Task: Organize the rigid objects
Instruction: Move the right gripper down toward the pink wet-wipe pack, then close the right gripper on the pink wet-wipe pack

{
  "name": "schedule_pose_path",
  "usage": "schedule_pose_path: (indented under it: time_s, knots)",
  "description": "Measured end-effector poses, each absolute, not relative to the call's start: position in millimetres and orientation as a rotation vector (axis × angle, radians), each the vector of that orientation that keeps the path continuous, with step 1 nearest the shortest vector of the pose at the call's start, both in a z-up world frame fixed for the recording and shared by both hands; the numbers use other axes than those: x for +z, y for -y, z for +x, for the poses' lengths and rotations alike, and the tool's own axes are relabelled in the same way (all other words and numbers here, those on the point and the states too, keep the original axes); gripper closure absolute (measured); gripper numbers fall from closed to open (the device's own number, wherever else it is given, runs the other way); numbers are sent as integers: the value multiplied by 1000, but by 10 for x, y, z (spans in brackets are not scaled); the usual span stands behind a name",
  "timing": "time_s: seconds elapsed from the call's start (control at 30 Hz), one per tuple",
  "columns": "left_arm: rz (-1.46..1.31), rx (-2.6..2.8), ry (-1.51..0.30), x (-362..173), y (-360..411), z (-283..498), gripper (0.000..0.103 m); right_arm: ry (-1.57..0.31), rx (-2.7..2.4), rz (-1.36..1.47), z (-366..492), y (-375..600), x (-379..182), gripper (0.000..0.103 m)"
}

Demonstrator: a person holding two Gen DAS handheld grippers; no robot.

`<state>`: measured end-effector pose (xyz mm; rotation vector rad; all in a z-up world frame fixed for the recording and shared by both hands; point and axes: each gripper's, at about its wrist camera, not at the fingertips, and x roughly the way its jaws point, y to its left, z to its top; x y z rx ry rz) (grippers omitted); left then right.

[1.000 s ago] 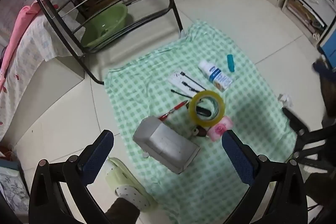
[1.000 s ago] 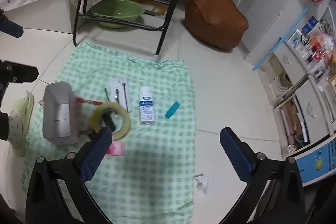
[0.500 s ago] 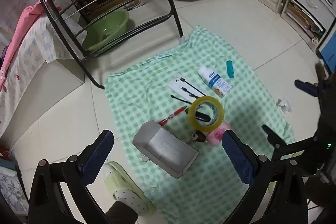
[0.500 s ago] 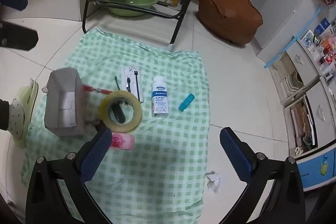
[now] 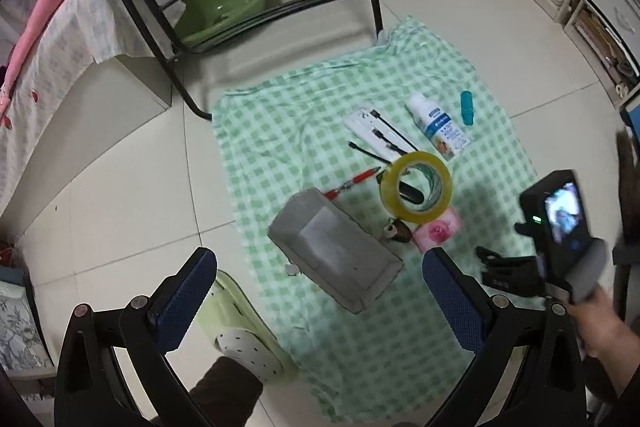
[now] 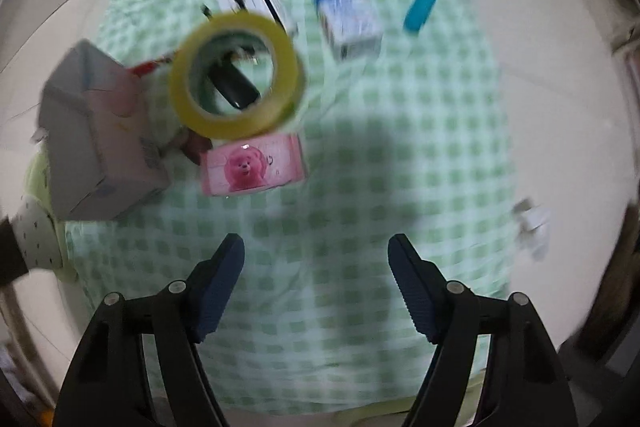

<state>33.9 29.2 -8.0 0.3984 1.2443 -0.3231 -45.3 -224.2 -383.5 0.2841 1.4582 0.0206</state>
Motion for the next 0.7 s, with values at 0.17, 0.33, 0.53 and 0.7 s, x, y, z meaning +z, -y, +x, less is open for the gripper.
schedule_pose_path:
  time_s: [0.17, 0.33, 0.53, 0.7]
  knots:
    - [397, -340, -1179, -82, -413, 124, 0, -1467, -12, 414, -231, 2144, -4058, 25]
    - [402, -343, -1147, -14, -476, 51, 0, -1475, -47, 415, -109, 1963, -4259, 21]
    - [379, -340, -1166, 34, -523, 153, 0, -1470, -113, 496, 10, 1903, -4398, 22]
    - [373, -322, -1191, 27, -518, 246, 0, -1482, -137, 528, 187, 1932, -4383, 52]
